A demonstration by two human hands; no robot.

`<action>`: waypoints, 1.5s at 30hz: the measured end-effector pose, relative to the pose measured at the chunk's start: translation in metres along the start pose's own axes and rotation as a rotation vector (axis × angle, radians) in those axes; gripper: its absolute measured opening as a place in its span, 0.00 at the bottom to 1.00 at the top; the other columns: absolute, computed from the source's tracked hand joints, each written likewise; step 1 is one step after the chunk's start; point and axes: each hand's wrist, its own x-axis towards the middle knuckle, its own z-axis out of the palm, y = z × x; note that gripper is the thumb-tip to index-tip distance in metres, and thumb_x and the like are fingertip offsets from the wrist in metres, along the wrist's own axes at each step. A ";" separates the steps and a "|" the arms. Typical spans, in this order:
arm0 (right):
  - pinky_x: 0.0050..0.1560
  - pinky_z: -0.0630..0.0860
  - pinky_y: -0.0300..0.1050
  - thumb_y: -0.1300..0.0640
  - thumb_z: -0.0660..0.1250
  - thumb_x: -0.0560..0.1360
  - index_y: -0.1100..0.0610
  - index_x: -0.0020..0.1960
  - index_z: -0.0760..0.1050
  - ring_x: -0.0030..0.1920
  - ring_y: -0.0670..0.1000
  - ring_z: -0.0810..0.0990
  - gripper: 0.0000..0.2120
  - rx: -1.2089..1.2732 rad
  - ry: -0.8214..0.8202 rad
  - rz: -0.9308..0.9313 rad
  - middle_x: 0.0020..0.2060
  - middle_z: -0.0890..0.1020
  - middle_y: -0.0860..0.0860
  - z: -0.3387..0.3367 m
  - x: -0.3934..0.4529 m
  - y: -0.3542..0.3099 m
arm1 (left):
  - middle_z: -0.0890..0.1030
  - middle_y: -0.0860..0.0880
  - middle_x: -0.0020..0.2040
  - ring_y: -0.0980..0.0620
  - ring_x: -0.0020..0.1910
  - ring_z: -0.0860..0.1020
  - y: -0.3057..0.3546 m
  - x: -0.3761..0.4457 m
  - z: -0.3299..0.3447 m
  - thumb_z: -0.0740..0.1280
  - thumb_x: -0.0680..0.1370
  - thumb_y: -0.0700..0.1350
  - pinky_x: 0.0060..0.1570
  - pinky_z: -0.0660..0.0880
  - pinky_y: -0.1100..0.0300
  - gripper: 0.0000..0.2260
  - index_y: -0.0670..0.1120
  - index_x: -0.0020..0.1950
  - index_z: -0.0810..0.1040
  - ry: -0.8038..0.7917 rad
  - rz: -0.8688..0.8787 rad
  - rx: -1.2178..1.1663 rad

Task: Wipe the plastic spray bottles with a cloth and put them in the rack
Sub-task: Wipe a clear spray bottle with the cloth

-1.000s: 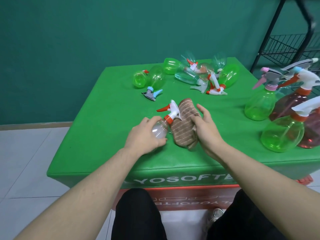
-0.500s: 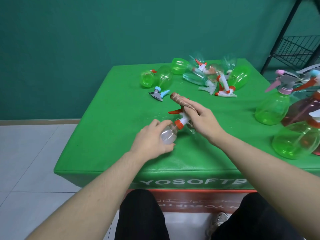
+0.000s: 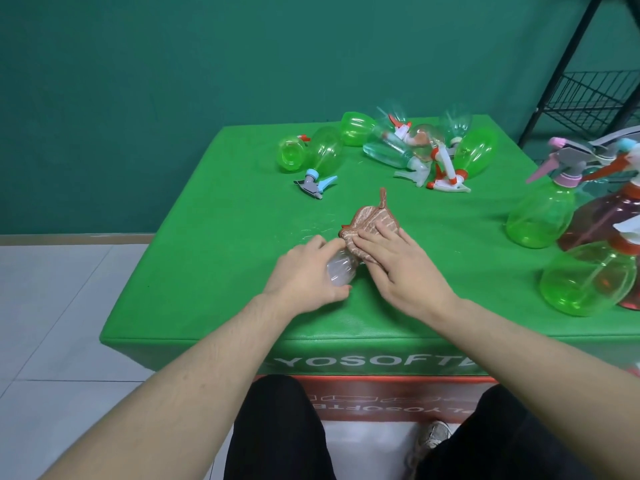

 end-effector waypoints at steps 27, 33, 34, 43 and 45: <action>0.79 0.52 0.55 0.42 0.39 0.82 0.52 0.78 0.65 0.79 0.49 0.62 0.31 -0.267 -0.277 -0.105 0.77 0.69 0.48 -0.035 0.016 0.014 | 0.74 0.54 0.65 0.51 0.60 0.74 -0.002 -0.006 0.006 0.71 0.73 0.63 0.57 0.74 0.56 0.32 0.58 0.74 0.66 0.067 0.036 0.005; 0.80 0.48 0.52 0.42 0.40 0.83 0.52 0.79 0.62 0.79 0.48 0.62 0.31 -0.279 -0.363 -0.117 0.78 0.67 0.48 -0.027 0.041 0.012 | 0.73 0.55 0.68 0.51 0.61 0.74 -0.002 -0.006 0.007 0.71 0.73 0.63 0.60 0.73 0.54 0.32 0.58 0.75 0.66 0.059 0.076 0.019; 0.81 0.48 0.52 0.44 0.42 0.85 0.52 0.80 0.62 0.78 0.49 0.63 0.28 -0.269 -0.388 -0.096 0.77 0.68 0.49 -0.024 0.046 0.012 | 0.73 0.56 0.69 0.51 0.61 0.74 -0.001 -0.006 0.008 0.71 0.73 0.63 0.60 0.73 0.54 0.32 0.58 0.75 0.66 0.058 0.080 0.025; 0.80 0.53 0.55 0.45 0.44 0.85 0.52 0.78 0.66 0.77 0.51 0.65 0.26 -0.201 -0.390 -0.074 0.75 0.72 0.50 -0.033 0.052 0.004 | 0.74 0.57 0.67 0.53 0.60 0.74 -0.004 -0.004 0.004 0.72 0.72 0.64 0.58 0.73 0.58 0.32 0.60 0.74 0.66 0.057 0.003 -0.054; 0.79 0.55 0.53 0.46 0.45 0.85 0.53 0.76 0.68 0.77 0.52 0.65 0.25 -0.159 -0.337 -0.080 0.74 0.73 0.53 -0.039 0.043 0.004 | 0.74 0.57 0.66 0.54 0.60 0.74 -0.003 -0.003 0.002 0.72 0.73 0.63 0.56 0.69 0.61 0.32 0.60 0.74 0.67 0.054 -0.013 -0.073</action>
